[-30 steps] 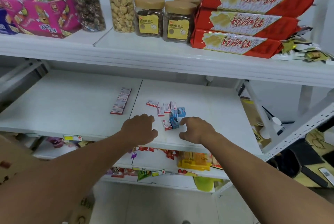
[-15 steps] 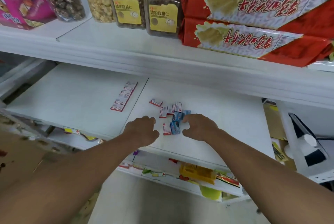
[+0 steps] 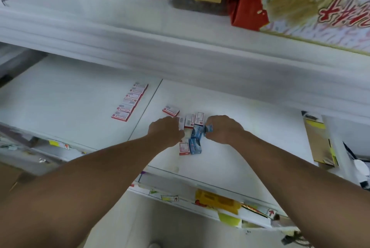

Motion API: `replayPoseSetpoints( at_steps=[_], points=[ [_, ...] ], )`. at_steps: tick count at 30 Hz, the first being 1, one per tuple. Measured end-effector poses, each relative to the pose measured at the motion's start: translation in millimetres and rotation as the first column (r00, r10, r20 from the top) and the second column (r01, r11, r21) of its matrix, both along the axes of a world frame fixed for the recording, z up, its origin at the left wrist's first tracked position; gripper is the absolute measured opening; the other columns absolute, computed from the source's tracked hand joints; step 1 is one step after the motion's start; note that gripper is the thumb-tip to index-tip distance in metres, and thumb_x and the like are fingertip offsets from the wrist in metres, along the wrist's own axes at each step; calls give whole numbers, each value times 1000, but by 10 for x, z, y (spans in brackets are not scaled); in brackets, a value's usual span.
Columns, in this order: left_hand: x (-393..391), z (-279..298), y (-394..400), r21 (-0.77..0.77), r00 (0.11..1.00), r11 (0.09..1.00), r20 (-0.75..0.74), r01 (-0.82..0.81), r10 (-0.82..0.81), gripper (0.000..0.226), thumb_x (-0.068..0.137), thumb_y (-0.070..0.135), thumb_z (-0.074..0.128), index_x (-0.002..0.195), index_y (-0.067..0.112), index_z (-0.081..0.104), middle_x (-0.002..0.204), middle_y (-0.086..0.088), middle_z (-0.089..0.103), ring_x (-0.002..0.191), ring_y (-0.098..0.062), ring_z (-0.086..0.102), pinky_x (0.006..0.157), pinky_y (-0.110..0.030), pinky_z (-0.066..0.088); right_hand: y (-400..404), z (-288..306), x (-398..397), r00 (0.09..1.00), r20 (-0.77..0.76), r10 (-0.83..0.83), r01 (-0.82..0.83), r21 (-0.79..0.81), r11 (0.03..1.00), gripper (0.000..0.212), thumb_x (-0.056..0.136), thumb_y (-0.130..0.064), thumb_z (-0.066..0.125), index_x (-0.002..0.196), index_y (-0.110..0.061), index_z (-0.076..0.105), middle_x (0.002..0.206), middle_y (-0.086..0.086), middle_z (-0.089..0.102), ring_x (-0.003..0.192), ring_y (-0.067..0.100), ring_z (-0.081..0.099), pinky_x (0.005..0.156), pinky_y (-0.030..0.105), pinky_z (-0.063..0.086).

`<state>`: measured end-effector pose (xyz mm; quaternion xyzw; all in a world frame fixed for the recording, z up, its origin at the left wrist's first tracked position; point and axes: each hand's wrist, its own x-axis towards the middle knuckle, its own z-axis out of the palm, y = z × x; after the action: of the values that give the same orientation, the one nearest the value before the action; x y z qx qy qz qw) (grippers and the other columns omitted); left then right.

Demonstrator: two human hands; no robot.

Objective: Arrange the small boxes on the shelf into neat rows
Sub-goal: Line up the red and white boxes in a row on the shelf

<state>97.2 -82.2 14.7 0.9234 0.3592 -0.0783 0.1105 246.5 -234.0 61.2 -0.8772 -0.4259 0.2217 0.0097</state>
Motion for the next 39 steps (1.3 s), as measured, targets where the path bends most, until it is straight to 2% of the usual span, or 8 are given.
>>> replayPoseSetpoints(
  at_steps=[4, 11, 17, 25, 28, 31, 35, 39],
  points=[
    [142, -252, 127, 40, 998, 997, 39, -59, 57, 39, 93, 62, 61, 106, 26, 61, 77, 13, 62, 59, -8, 59, 47, -24, 41, 136, -155, 160, 999, 20, -43, 42, 40, 998, 36, 89, -40, 66, 124, -31, 65, 125, -2, 66, 109, 24, 64, 89, 38, 55],
    [253, -503, 181, 72, 988, 993, 125, -97, 87, 47, 84, 70, 71, 91, 27, 56, 73, 15, 55, 67, -14, 63, 49, -24, 39, 340, -413, 416, 995, 96, -22, 16, 63, 998, 38, 92, -30, 67, 130, -31, 63, 128, 0, 63, 115, 25, 61, 90, 40, 54],
    [183, -486, 321, 69, 995, 995, 66, -77, 72, 42, 89, 40, 77, 124, 23, 63, 105, 6, 67, 89, -18, 68, 66, -30, 56, 532, -512, 492, 976, 196, 95, -104, 36, 994, 38, 93, -21, 65, 130, -31, 63, 123, 1, 60, 113, 26, 62, 89, 45, 56],
    [66, -547, 406, 87, 992, 995, 126, -43, 31, 52, 91, 44, 74, 137, 25, 57, 128, 5, 65, 102, -18, 66, 79, -35, 61, 770, -643, 612, 916, 211, 342, -348, -10, 937, 59, 92, -12, 69, 145, -34, 55, 144, -7, 58, 129, 21, 51, 94, 41, 51],
    [78, -569, 410, 104, 990, 994, 136, -45, 31, 53, 92, 43, 73, 138, 25, 56, 130, 4, 64, 106, -19, 65, 81, -37, 62, 801, -670, 666, 873, 251, 419, -428, -21, 904, 45, 93, -15, 68, 134, -32, 61, 126, -5, 67, 117, 21, 59, 86, 38, 52],
    [89, -586, 431, 106, 989, 994, 144, -39, 23, 53, 92, 42, 73, 139, 24, 57, 134, 3, 64, 109, -20, 66, 83, -37, 62, 786, -657, 695, 854, 272, 443, -449, -43, 893, 44, 92, -19, 71, 133, -30, 61, 124, -5, 67, 116, 21, 60, 92, 41, 54],
    [107, -581, 459, 98, 986, 995, 163, -33, 17, 52, 90, 43, 75, 136, 23, 61, 134, 2, 65, 107, -20, 68, 81, -35, 60, 751, -648, 766, 820, 321, 474, -468, -102, 878, 32, 91, -41, 75, 119, -27, 67, 112, -4, 66, 106, 20, 62, 84, 41, 57],
    [136, -596, 473, 56, 984, 998, 176, -39, 29, 52, 88, 43, 76, 133, 21, 63, 129, 2, 67, 102, -20, 67, 78, -33, 59, 723, -663, 782, 815, 314, 486, -486, -86, 870, 34, 93, -45, 72, 123, -32, 67, 112, -5, 67, 104, 18, 62, 81, 40, 58]
  ],
)
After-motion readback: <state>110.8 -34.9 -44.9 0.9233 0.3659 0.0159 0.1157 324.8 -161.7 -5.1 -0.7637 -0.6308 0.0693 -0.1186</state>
